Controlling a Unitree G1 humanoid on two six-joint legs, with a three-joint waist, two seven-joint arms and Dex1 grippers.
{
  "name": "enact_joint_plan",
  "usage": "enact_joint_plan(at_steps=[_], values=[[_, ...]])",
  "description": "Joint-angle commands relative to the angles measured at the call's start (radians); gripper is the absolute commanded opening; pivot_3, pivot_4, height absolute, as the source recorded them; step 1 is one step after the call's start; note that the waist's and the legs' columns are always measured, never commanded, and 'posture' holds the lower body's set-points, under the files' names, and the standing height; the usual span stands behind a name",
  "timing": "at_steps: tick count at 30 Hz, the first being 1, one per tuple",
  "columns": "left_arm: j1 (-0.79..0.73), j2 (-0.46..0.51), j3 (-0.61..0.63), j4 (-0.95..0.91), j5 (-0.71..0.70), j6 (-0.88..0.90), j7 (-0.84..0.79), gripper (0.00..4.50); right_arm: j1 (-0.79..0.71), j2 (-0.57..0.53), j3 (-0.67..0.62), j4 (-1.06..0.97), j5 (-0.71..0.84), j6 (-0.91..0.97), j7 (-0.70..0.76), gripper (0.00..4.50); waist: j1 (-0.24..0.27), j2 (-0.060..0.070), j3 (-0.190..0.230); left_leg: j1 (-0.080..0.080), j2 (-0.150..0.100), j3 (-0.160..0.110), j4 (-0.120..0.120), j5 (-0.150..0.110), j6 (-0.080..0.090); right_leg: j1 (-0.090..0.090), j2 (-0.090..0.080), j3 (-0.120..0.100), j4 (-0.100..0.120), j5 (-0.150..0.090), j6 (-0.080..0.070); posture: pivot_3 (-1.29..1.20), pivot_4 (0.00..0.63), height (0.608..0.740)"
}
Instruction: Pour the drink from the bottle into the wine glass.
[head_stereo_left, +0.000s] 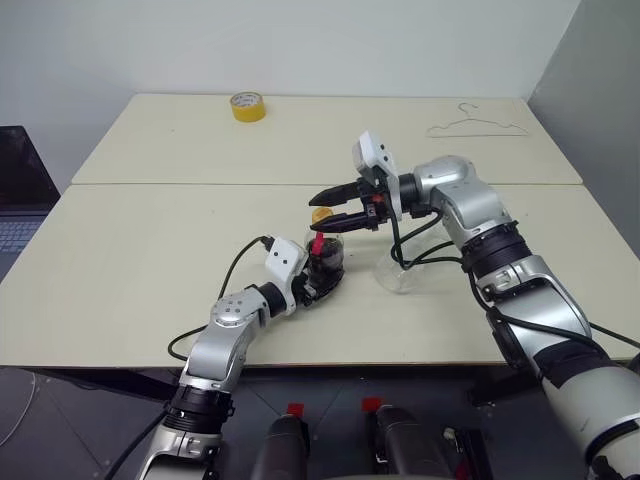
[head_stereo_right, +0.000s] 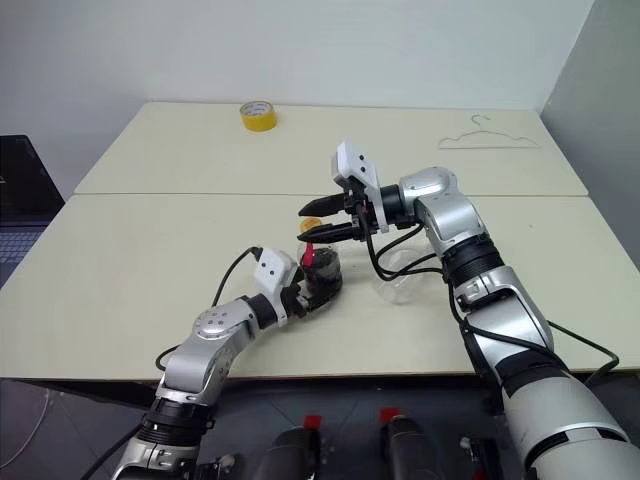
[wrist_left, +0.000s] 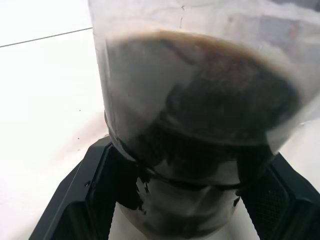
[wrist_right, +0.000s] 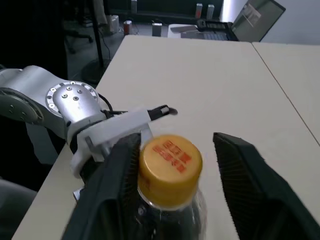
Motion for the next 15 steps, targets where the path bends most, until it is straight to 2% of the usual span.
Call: enact_joint_plan(at_steps=[1,3,8,10,15], values=[[-0.001,0.007,-0.008,0.003,-0.004,-0.003,-0.013,3.27,0.020,-0.016,-0.060,-0.136,0.049,0.052,0.009,3.93,0.000,0.000,0.000,0.000,0.000,0.000,0.000,0.000,0.000,0.000,0.000,0.000,0.000,0.000,0.000,0.00,0.150,0.740],[-0.007,0.006,-0.011,0.012,-0.004,-0.006,-0.018,3.27,0.040,-0.026,-0.082,-0.212,0.076,0.096,0.005,4.45,0.000,0.000,0.000,0.000,0.000,0.000,0.000,0.000,0.000,0.000,0.000,0.000,0.000,0.000,0.000,0.00,0.150,0.740],[-0.023,-0.001,-0.018,0.034,-0.002,-0.014,-0.023,3.27,0.081,-0.058,-0.142,-0.394,0.150,0.242,-0.043,4.45,0.001,0.000,0.000,0.000,0.000,-0.001,0.000,0.000,0.000,0.000,0.000,0.000,0.000,0.000,0.000,0.00,0.150,0.740],[-0.027,-0.001,-0.019,0.043,0.002,-0.021,-0.024,3.27,0.100,-0.058,-0.172,-0.470,0.163,0.314,-0.131,4.45,0.001,0.000,0.000,0.000,0.000,-0.001,0.001,0.000,0.000,0.000,0.000,0.000,0.000,0.000,0.000,0.00,0.150,0.740],[-0.040,-0.007,-0.013,0.082,0.045,-0.061,0.030,3.27,0.156,-0.008,-0.205,-0.655,0.101,0.516,-0.502,4.45,0.002,0.000,0.000,0.000,0.000,-0.001,0.001,0.000,0.000,0.000,-0.001,0.000,0.001,-0.001,-0.001,0.00,0.150,0.740]])
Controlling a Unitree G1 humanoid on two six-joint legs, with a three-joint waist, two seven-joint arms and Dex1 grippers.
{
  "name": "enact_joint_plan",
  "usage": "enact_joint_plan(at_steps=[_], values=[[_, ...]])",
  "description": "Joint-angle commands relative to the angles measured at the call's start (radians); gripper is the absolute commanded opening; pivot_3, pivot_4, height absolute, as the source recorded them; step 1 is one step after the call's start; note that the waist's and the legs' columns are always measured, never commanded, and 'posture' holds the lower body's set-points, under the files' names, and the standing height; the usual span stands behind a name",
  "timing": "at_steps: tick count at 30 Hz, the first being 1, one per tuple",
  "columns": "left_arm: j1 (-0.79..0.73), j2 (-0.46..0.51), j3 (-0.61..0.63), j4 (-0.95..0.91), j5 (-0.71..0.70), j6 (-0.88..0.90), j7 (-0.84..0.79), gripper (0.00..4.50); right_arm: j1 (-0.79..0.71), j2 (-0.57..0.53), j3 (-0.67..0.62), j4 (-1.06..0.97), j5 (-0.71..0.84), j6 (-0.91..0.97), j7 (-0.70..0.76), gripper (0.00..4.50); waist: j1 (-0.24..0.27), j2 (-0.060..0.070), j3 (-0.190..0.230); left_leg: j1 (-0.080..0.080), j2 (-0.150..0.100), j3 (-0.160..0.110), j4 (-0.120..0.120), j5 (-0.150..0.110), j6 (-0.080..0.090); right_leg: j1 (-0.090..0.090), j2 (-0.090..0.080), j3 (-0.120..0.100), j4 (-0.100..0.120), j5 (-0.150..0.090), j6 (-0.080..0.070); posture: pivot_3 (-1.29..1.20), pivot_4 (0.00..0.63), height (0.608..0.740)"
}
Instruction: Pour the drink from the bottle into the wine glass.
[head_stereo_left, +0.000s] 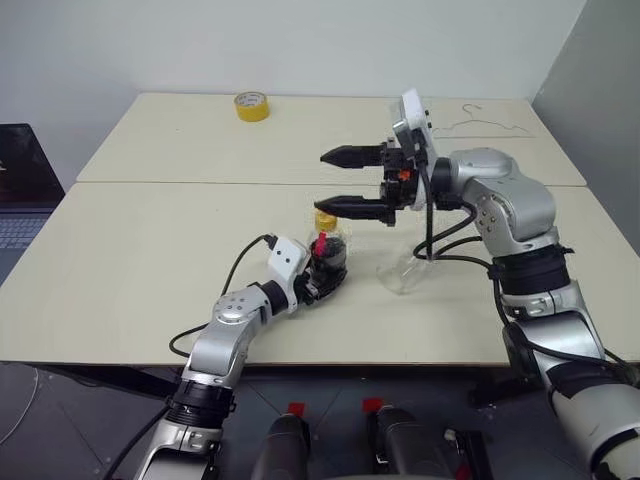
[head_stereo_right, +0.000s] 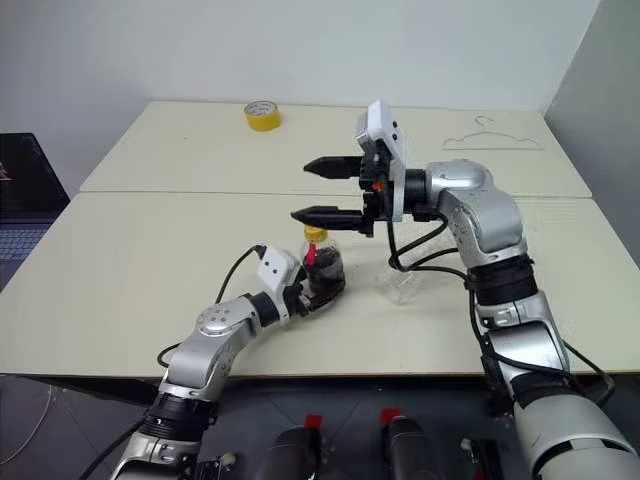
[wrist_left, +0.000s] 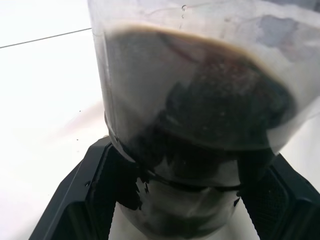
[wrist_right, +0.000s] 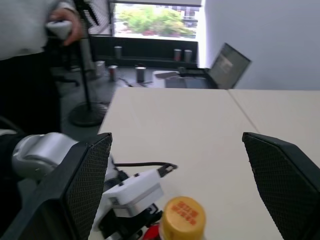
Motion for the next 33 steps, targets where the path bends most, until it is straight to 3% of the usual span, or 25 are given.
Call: enact_joint_plan(at_steps=[1,5,9,17,22,33], values=[[-0.019,-0.012,0.004,0.048,0.043,-0.041,0.059,3.27,0.023,0.048,-0.043,-0.159,-0.015,0.160,-0.253,4.45,0.000,0.000,0.000,0.000,0.000,0.000,0.000,0.000,0.000,0.000,0.000,0.000,0.000,0.000,0.000,0.00,0.150,0.740],[-0.041,-0.036,0.017,0.095,0.059,-0.079,0.118,3.27,0.083,0.113,-0.040,-0.324,-0.003,0.300,-0.414,4.45,0.001,0.000,0.000,0.000,0.000,0.000,0.000,0.000,0.000,0.000,0.000,0.000,0.000,0.000,0.000,0.00,0.150,0.740],[-0.063,-0.068,0.007,0.130,0.098,-0.123,0.191,3.27,0.121,0.253,-0.094,-0.444,-0.001,0.420,-0.628,4.45,0.000,0.000,0.000,-0.001,0.000,0.000,0.000,0.000,0.000,0.000,0.000,0.000,0.000,0.000,0.000,0.00,0.150,0.740],[-0.108,-0.151,-0.007,0.193,0.129,-0.146,0.282,3.27,0.139,0.377,-0.066,-0.440,-0.140,0.456,-0.924,4.45,0.001,0.000,0.000,-0.002,-0.001,-0.001,0.002,0.000,0.000,0.000,0.000,0.000,0.000,0.000,0.001,0.00,0.150,0.740],[-0.123,-0.172,-0.004,0.212,0.135,-0.151,0.298,3.27,0.141,0.416,-0.041,-0.392,-0.193,0.423,-1.002,4.45,0.001,0.000,0.000,-0.003,-0.001,-0.002,0.001,0.000,0.000,-0.001,0.000,-0.001,-0.001,0.001,0.002,0.00,0.150,0.740],[-0.123,-0.175,-0.004,0.219,0.139,-0.156,0.304,3.27,0.174,0.467,-0.014,-0.393,-0.184,0.435,-1.010,4.45,0.000,0.000,0.000,-0.005,-0.001,-0.003,0.002,0.000,0.000,-0.001,0.001,-0.001,-0.002,0.001,0.002,0.00,0.150,0.740]])
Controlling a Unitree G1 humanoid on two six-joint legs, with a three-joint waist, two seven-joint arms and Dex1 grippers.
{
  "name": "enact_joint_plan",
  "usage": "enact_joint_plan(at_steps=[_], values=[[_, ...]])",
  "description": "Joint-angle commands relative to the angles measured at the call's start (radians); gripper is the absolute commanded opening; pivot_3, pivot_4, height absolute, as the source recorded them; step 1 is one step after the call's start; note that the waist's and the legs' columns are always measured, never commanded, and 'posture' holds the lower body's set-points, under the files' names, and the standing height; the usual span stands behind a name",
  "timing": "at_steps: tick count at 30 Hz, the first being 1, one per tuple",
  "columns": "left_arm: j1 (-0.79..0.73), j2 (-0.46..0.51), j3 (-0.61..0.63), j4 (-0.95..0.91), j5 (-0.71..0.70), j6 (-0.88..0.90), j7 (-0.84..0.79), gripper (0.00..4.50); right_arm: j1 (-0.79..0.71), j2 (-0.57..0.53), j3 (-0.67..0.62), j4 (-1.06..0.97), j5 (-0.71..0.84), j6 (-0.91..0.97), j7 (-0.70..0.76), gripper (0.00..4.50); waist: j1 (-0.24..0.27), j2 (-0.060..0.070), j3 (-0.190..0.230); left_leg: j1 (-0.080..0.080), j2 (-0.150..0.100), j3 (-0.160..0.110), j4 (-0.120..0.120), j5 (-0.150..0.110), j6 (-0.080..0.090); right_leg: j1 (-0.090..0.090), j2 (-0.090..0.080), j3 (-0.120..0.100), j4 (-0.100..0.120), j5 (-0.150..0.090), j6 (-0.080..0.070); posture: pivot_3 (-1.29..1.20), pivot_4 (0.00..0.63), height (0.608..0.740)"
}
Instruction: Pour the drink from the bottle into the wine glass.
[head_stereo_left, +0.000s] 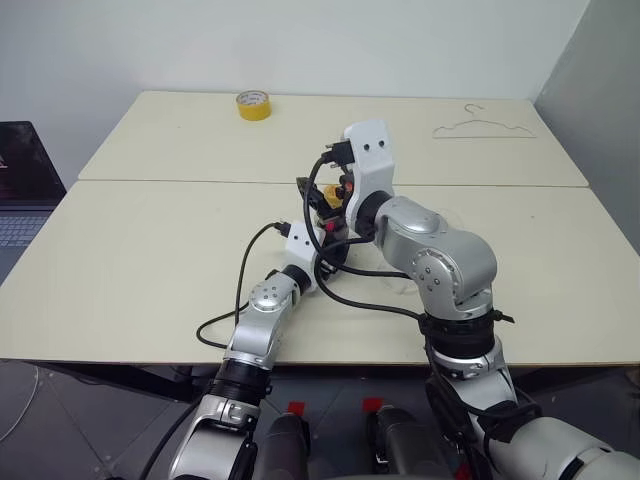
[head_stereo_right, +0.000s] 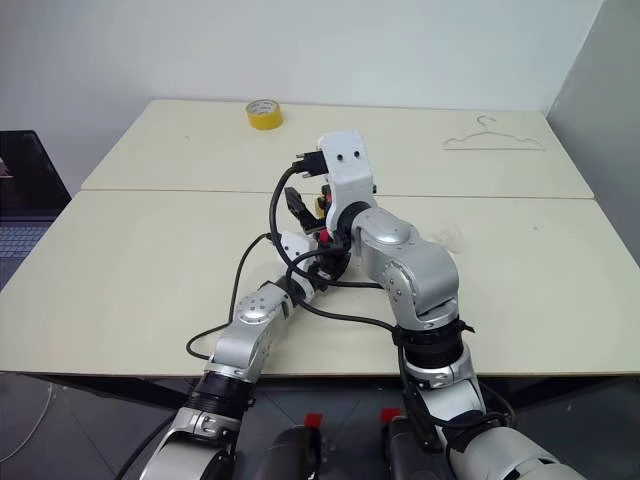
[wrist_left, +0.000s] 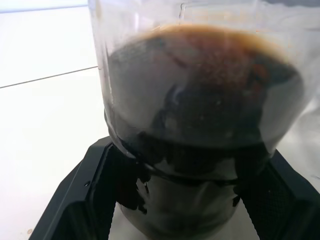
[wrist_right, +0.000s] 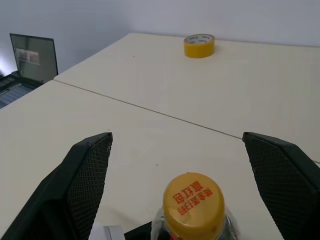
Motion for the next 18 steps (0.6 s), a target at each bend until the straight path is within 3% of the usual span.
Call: enact_joint_plan(at_steps=[1,3,6,13,18], values=[[0.001,-0.003,-0.004,-0.001,0.014,0.000,0.008,3.27,0.015,0.016,-0.003,-0.025,0.000,-0.016,-0.014,4.45,0.000,0.000,0.000,0.000,0.000,0.000,0.000,0.000,0.000,0.000,0.000,0.000,0.000,0.000,0.000,0.00,0.150,0.740],[0.003,-0.002,-0.003,-0.003,0.014,0.000,0.008,3.27,0.018,0.017,-0.005,-0.024,-0.001,-0.020,-0.019,4.45,0.000,0.000,0.000,0.000,0.000,0.000,0.000,0.000,0.000,0.000,0.000,0.000,0.000,0.000,0.000,0.00,0.150,0.740],[0.005,-0.001,-0.003,-0.006,0.014,0.002,0.009,3.27,0.025,0.015,-0.002,-0.019,-0.001,-0.019,-0.023,3.87,0.000,0.000,0.000,0.000,0.000,0.000,0.000,0.000,0.000,0.000,0.000,0.000,0.000,0.000,0.000,0.00,0.150,0.740],[0.003,0.005,-0.001,-0.008,0.015,0.007,0.008,3.27,0.024,0.015,0.001,-0.012,-0.001,-0.026,-0.026,1.41,-0.001,0.000,0.000,0.000,0.000,0.000,0.000,0.000,0.000,0.000,0.001,0.000,0.000,0.000,0.000,0.00,0.150,0.740],[0.002,0.005,0.000,-0.005,0.015,0.007,0.009,3.27,0.024,0.009,0.007,-0.010,0.001,-0.025,-0.017,1.27,-0.001,0.000,0.000,0.000,0.000,-0.001,0.000,0.000,0.000,0.000,0.001,0.000,0.000,0.000,0.000,0.00,0.150,0.740]])
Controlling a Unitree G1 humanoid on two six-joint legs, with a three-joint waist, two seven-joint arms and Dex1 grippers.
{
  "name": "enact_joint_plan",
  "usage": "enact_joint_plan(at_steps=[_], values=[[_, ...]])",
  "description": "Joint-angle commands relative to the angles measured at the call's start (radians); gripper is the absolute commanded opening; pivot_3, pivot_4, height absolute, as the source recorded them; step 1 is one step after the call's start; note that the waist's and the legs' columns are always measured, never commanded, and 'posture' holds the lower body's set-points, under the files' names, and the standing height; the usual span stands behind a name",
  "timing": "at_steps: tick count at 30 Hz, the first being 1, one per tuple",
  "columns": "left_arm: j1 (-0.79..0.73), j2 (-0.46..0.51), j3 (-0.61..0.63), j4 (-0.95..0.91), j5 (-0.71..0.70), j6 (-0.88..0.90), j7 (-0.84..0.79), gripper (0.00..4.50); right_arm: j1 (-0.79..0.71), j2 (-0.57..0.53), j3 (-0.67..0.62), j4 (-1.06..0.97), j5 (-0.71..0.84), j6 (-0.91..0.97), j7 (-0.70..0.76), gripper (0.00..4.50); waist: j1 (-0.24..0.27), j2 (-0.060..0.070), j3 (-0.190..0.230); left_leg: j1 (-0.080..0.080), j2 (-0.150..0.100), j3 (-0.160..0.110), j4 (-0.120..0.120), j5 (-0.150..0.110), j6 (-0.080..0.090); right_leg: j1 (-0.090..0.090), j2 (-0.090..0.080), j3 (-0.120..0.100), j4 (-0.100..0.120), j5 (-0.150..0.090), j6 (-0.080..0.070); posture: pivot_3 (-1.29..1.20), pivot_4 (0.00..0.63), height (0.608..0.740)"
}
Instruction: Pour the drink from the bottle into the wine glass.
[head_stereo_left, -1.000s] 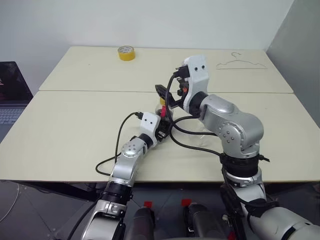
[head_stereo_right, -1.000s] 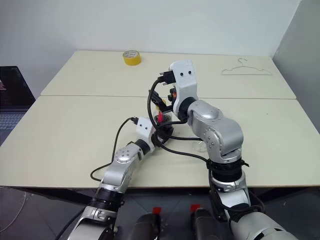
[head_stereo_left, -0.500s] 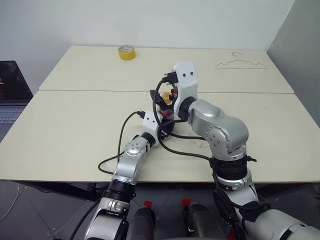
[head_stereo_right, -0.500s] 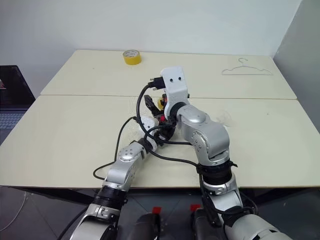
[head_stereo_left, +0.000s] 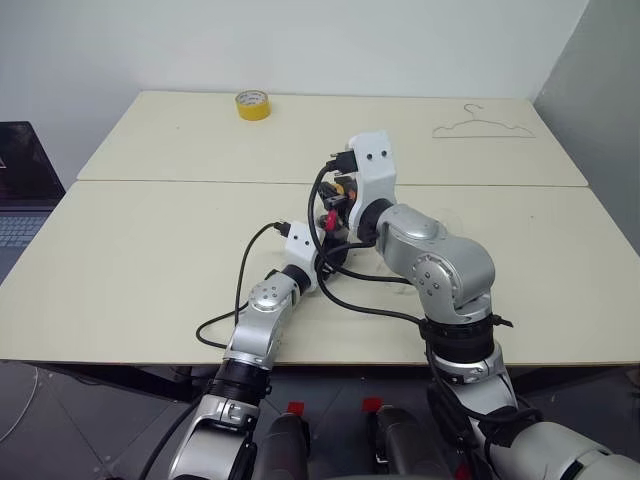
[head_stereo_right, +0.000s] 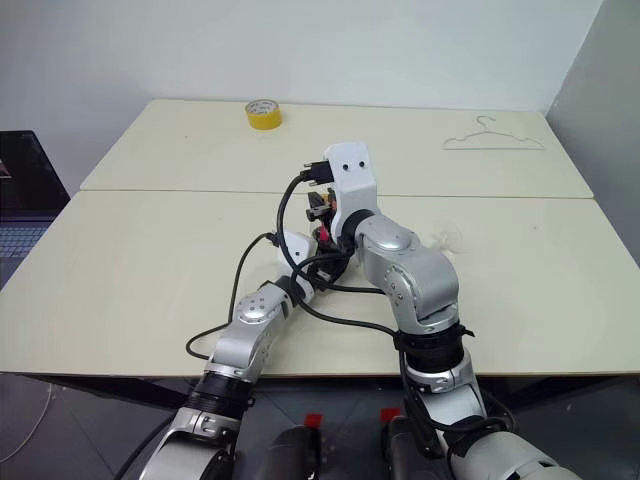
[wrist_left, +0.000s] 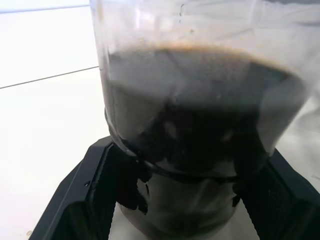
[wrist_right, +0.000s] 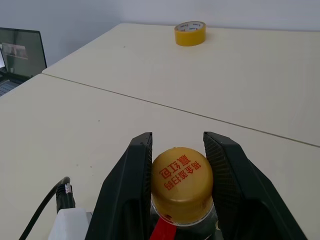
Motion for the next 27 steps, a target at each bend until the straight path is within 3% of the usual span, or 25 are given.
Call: enact_joint_plan(at_steps=[1,4,13,27], values=[[0.001,0.003,0.000,-0.003,0.015,0.008,0.009,3.27,-0.007,0.004,0.006,-0.017,0.000,-0.021,0.004,1.27,0.000,0.000,0.000,0.000,0.000,0.000,0.000,0.000,0.000,0.000,0.000,0.000,0.000,0.000,0.000,0.00,0.150,0.740],[0.003,0.003,0.000,-0.005,0.007,0.013,-0.002,3.27,-0.014,-0.023,0.022,-0.010,0.003,-0.026,0.037,1.27,0.000,0.000,0.000,0.000,0.000,0.000,0.000,0.000,0.000,0.000,0.000,0.000,0.000,0.000,0.000,0.00,0.150,0.740],[0.029,0.067,-0.024,-0.082,-0.055,0.093,-0.168,3.27,-0.051,-0.242,0.094,0.081,0.037,-0.128,0.318,1.27,-0.003,0.000,0.000,0.000,0.000,0.000,-0.001,0.000,0.000,0.000,0.001,0.000,-0.001,0.000,-0.001,0.00,0.150,0.740],[0.093,0.330,0.005,-0.310,-0.205,0.250,-0.452,3.27,-0.084,-0.440,0.151,0.291,0.078,-0.422,0.778,1.27,-0.021,0.000,0.000,0.000,0.002,0.000,-0.007,0.000,0.000,0.001,0.002,0.000,-0.009,0.000,0.000,0.00,0.150,0.740]])
